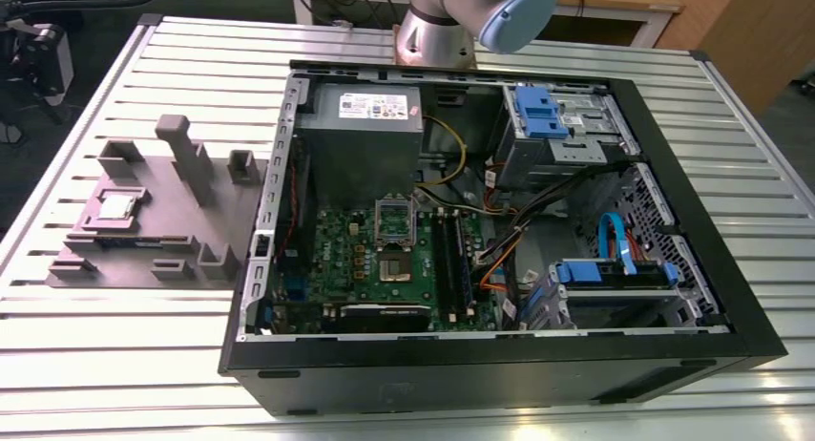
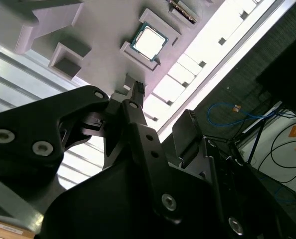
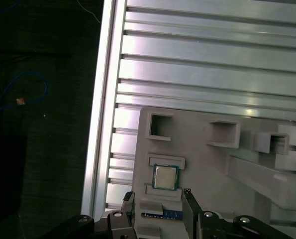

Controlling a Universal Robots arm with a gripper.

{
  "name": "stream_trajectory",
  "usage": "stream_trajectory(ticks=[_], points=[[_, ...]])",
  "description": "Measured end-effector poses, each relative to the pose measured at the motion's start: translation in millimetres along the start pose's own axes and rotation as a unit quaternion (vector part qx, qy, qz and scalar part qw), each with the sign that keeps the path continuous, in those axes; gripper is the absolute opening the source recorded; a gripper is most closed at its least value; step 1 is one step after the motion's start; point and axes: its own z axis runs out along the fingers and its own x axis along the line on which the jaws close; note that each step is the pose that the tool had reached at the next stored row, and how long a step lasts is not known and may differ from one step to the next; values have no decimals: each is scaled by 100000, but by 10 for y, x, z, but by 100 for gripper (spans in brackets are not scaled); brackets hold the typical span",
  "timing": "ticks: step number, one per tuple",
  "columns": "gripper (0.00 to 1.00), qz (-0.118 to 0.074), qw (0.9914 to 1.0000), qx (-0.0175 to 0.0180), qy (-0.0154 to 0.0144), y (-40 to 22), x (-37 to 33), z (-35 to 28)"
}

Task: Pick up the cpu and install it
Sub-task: 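Pick up the cpu and move it towards the insertion slot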

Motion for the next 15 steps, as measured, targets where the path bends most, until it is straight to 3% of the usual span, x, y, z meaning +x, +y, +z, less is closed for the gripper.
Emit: stream_trajectory(ticks=[15], points=[[50,-27,100000,0,9,-3,0,68]])
